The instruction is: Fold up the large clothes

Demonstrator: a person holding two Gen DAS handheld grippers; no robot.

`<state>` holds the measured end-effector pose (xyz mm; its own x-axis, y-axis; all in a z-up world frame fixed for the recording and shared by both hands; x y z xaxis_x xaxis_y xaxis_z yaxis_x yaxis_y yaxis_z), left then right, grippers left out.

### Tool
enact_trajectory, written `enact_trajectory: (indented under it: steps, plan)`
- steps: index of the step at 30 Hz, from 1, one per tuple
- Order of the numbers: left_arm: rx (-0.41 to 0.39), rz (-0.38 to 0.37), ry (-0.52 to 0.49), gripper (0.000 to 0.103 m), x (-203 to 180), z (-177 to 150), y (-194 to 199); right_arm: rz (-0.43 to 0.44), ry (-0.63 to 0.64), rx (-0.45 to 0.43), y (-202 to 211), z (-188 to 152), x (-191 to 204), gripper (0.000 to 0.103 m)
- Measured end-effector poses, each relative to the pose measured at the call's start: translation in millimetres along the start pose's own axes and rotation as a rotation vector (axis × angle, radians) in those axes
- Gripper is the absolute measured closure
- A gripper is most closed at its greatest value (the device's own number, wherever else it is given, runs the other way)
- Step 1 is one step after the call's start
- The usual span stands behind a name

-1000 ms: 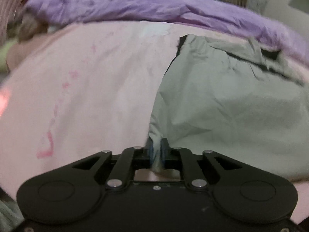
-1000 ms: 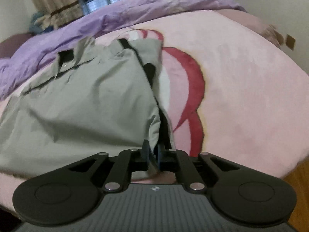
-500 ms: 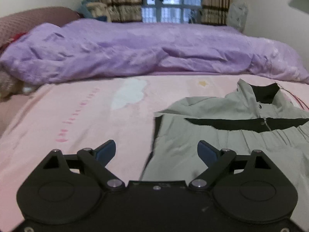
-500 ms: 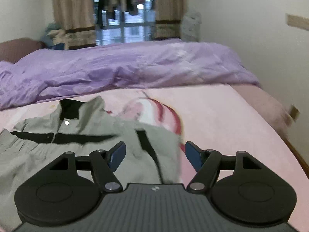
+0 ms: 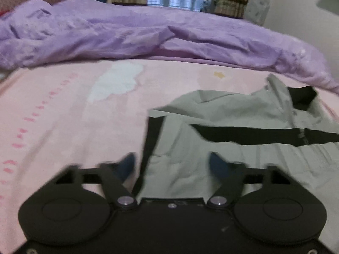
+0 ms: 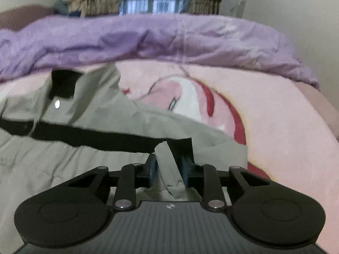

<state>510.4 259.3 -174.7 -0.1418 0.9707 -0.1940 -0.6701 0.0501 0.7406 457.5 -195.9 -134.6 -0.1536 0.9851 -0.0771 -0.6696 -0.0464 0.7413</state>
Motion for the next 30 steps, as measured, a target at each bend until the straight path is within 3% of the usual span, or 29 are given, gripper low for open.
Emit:
enact_trajectory:
  steps: [1,2,4,8,10,12,17,18,19,20,21,24,26,30]
  plan:
    - [-0.024,0.004,-0.004,0.064,-3.4,-1.1,5.9,-0.005,-0.024,-0.023,5.3,-0.4,-1.1,0.08]
    - [-0.064,0.046,-0.035,0.073,-10.0,0.8,12.5,-0.013,-0.034,-0.049,12.8,0.5,-2.1,0.081]
    - [-0.137,0.056,-0.082,0.08,-24.4,5.9,30.9,-0.063,-0.033,-0.135,31.7,4.8,0.1,0.082]
    - [-0.292,0.09,-0.165,0.081,-51.7,13.1,59.6,-0.216,-0.001,-0.298,65.1,9.1,7.7,0.084]
    - [-0.282,0.079,-0.157,0.08,-55.0,16.2,50.5,-0.278,-0.009,-0.306,62.7,7.1,3.8,0.084]
    - [-0.226,0.062,-0.125,0.078,-54.3,16.1,27.0,-0.28,-0.032,-0.261,45.0,3.7,-2.5,0.084]
    - [-0.142,0.141,-0.138,0.06,-54.5,4.7,-14.5,-0.311,0.034,-0.104,-9.8,-13.1,0.3,0.078]
    - [-0.14,0.159,-0.145,0.054,-55.4,6.5,-12.5,-0.316,0.042,-0.112,-6.9,-11.8,0.6,0.069]
    - [-0.135,0.181,-0.151,0.032,-54.9,6.9,-11.6,-0.307,0.033,-0.119,-4.1,-12.9,-1.6,0.051]
    - [-0.133,0.215,-0.155,0.014,-53.3,7.7,-11.5,-0.308,0.005,-0.118,-3.2,-12.7,-6.9,0.04]
    - [-0.133,0.244,-0.149,0.01,-51.0,9.1,-11.2,-0.333,-0.046,-0.119,-0.9,-12.2,-15.0,0.028]
    - [-0.122,0.252,-0.096,0.006,-44.6,15.0,5.1,-0.3,-0.169,-0.194,26.5,-12.3,-34.9,0.029]
    - [-0.115,0.215,-0.084,0.0,-47.2,21.2,21.3,-0.344,-0.197,-0.247,52.7,-10.7,-42.2,0.032]
    - [-0.144,0.198,-0.1,0.0,-60.9,23.5,51.5,-0.232,-0.254,-0.338,92.1,-13.2,-39.7,0.036]
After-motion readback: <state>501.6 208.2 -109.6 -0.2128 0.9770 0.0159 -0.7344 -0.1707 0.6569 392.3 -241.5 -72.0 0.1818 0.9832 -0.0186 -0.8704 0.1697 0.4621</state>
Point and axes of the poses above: each gripper's, at about its wrist camera, not at the fingertips, and y roughly against the way its jaws point, x to its left, z to its top, the point moved 6 cm from there along -y, roughly the way its jaws point, and after that the axes turned 9 degrees about x, right-handed, at the moved point
